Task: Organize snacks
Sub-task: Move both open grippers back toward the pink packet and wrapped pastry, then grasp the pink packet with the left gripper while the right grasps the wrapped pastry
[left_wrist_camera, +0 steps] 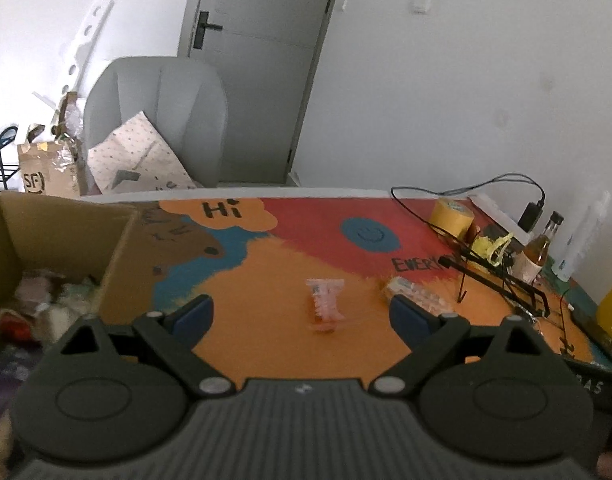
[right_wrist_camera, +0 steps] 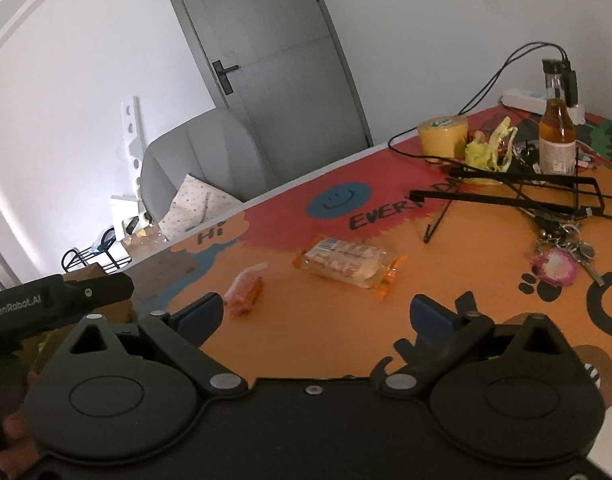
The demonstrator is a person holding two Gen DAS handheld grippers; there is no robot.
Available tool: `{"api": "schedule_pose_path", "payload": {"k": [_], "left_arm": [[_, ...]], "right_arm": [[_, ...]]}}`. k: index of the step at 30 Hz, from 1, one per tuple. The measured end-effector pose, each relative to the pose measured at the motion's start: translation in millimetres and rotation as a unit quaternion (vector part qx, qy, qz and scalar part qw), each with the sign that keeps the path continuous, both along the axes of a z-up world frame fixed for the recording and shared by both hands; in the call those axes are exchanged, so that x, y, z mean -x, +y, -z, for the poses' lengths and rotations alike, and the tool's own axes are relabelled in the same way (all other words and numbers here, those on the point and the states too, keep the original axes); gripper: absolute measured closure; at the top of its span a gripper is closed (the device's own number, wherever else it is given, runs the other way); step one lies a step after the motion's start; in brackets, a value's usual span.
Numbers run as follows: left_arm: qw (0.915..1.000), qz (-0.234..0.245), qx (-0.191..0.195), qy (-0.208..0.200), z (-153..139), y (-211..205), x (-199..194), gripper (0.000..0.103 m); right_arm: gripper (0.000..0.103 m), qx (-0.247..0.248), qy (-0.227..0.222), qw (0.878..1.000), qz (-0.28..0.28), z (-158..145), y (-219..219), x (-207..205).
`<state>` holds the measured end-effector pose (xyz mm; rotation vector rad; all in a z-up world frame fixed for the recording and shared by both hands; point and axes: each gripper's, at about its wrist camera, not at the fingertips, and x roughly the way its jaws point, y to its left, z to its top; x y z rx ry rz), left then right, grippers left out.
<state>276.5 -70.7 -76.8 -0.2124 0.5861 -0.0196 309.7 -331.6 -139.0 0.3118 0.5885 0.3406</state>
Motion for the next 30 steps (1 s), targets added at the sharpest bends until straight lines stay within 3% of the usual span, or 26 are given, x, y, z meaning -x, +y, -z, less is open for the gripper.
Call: {"api": "schedule_pose_path", "payload": {"k": [4, 11, 30], "left_arm": [[0.9999, 0.009, -0.002, 0.007, 9.3, -9.7, -14.3, 0.011], [0.9997, 0.012, -0.003, 0.020, 26.2, -21.5, -42.3, 0.020], [0.9970, 0.006, -0.017, 0.075, 67.7, -35.8, -106.5, 0.056]], "right_arm": [[0.012, -0.009, 0.015, 1.000, 0.005, 10.0, -7.5, -12.5], [0.015, -0.012, 0.025, 1.000, 0.005, 21.1, -14.3, -35.1], [0.015, -0.016, 0.019, 1.000, -0.014, 29.3, 1.8, -101.9]]}}
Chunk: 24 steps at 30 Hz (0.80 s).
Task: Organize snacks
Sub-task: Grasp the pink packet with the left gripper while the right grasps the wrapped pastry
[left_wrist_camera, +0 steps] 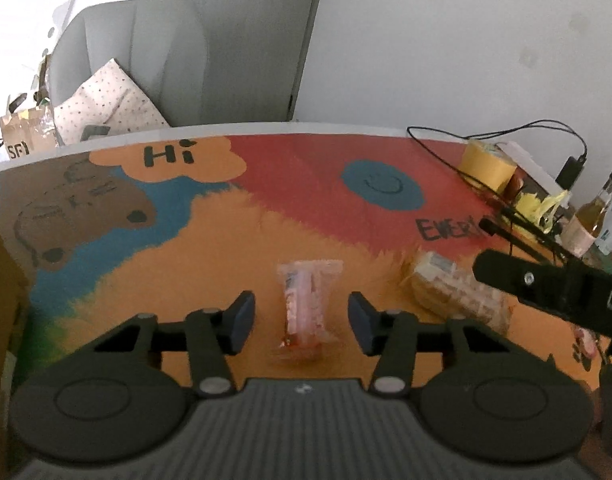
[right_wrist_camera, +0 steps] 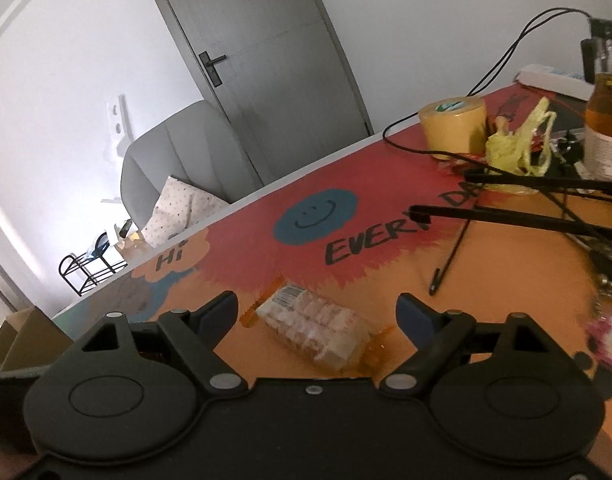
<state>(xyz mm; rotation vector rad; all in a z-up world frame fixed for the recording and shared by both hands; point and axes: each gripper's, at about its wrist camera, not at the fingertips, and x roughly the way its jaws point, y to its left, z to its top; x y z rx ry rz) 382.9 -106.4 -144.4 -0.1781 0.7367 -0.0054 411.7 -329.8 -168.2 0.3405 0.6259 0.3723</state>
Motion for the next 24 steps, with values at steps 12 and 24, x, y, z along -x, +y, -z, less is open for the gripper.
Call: {"api": "schedule_pose_path", "payload": {"k": [12, 24], "left_arm": [[0.9999, -0.010, -0.005, 0.000, 0.4, 10.8, 1.0, 0.082], [0.9996, -0.027, 0.002, 0.007, -1.9, 23.4, 22.3, 0.083]], "right_arm": [[0.015, 0.017, 0.006, 0.999, -0.027, 3.9, 20.4, -18.6], [0.054, 0.077, 0.008, 0.997, -0.029, 9.6, 31.5, 8.7]]}}
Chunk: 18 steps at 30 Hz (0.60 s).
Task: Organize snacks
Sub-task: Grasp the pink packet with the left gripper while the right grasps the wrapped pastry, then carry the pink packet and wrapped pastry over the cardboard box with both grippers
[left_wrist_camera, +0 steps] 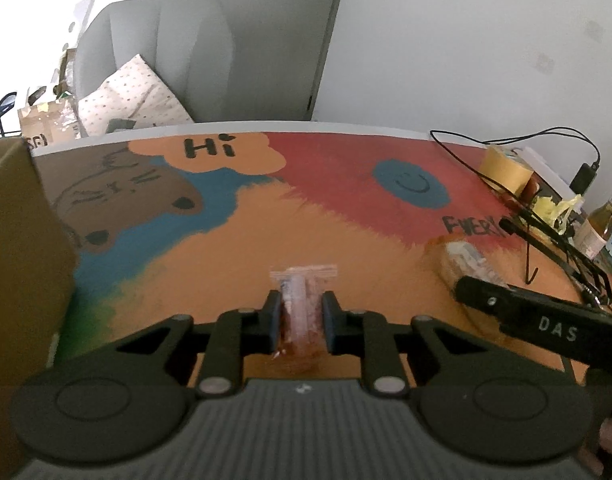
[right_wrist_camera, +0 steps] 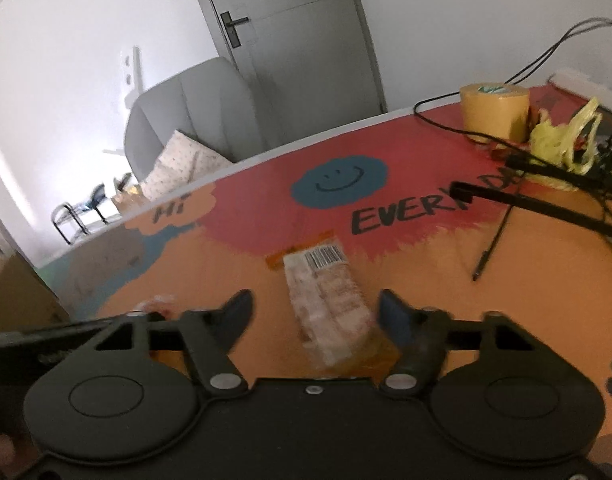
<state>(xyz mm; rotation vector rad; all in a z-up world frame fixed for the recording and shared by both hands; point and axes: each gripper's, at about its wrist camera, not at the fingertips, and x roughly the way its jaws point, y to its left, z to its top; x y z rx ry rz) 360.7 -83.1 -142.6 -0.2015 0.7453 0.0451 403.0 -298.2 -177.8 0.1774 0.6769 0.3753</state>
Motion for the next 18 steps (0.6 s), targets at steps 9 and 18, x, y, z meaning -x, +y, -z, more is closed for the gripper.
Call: {"api": "schedule_pose_path", "payload": {"k": [9, 18], "left_arm": [[1.0000, -0.001, 0.001, 0.002, -1.2, 3.7, 24.7, 0.083], [0.9999, 0.006, 0.004, 0.013, -3.9, 4.7, 52.8, 0.083]], "right_arm": [[0.070, -0.030, 0.010, 0.999, 0.009, 0.7, -13.7, 24.9], [0.070, -0.056, 0.026, 0.998, 0.008, 1.8, -22.9, 55.4]]}}
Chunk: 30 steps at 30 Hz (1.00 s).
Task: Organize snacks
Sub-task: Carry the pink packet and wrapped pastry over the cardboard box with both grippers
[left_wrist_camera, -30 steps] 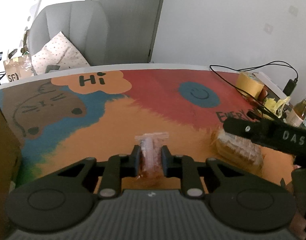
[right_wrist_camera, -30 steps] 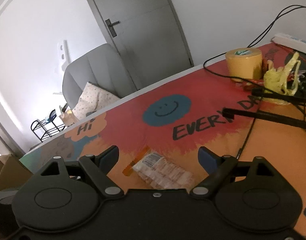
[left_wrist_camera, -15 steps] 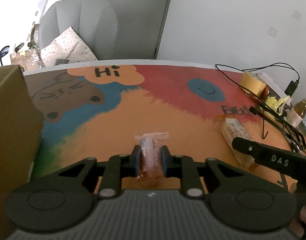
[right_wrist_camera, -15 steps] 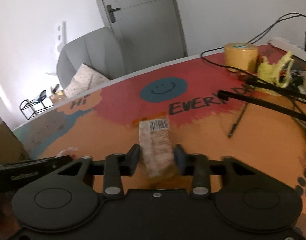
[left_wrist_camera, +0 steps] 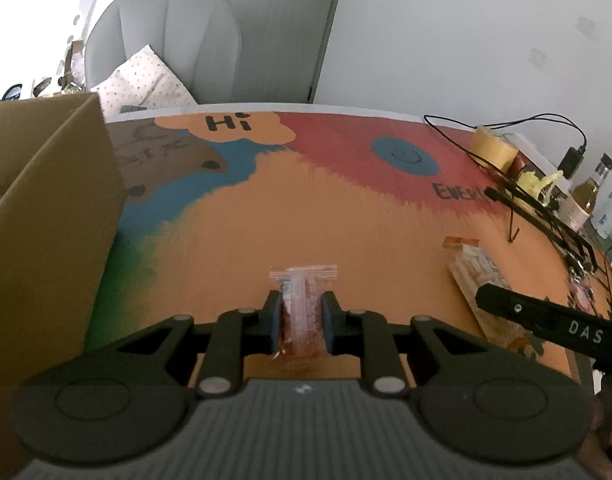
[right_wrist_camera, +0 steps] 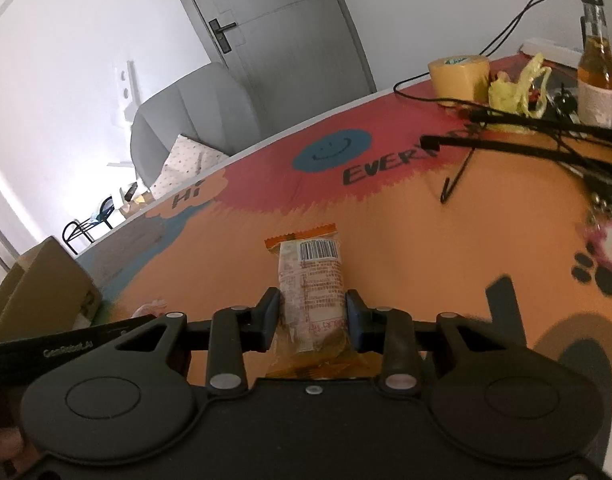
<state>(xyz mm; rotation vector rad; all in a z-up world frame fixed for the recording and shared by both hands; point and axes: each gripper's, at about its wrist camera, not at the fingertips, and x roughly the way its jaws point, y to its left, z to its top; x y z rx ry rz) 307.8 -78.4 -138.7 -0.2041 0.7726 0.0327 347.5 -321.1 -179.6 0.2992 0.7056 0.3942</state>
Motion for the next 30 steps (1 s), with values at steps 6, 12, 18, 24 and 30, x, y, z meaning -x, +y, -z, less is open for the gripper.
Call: {"api": "schedule_pose_path", "payload": {"k": [6, 12, 18, 24, 30], "left_arm": [[0.9999, 0.007, 0.000, 0.008, -1.1, 0.3, 15.0, 0.083], [0.9995, 0.022, -0.017, 0.013, -0.5, -3.9, 20.2, 0.080], [0.9989, 0.022, -0.040, 0.008, 1.2, -11.0, 15.9, 0.079], [0.9984, 0.024, -0.051, 0.005, 2.0, -13.7, 15.9, 0.080], [0.9991, 0.020, -0.037, -0.003, -2.5, -6.7, 22.8, 0.083]], "right_arm": [[0.070, 0.005, 0.008, 1.000, -0.011, -1.5, 4.1, 18.0], [0.062, 0.032, -0.001, 0.999, -0.022, -3.9, 14.8, 30.0], [0.056, 0.057, -0.020, 0.998, -0.022, -3.7, 25.7, 25.7], [0.056, 0.098, -0.040, 0.994, -0.029, -3.1, 38.2, 26.5], [0.069, 0.110, -0.048, 0.992, -0.026, -3.1, 43.1, 28.7]]}}
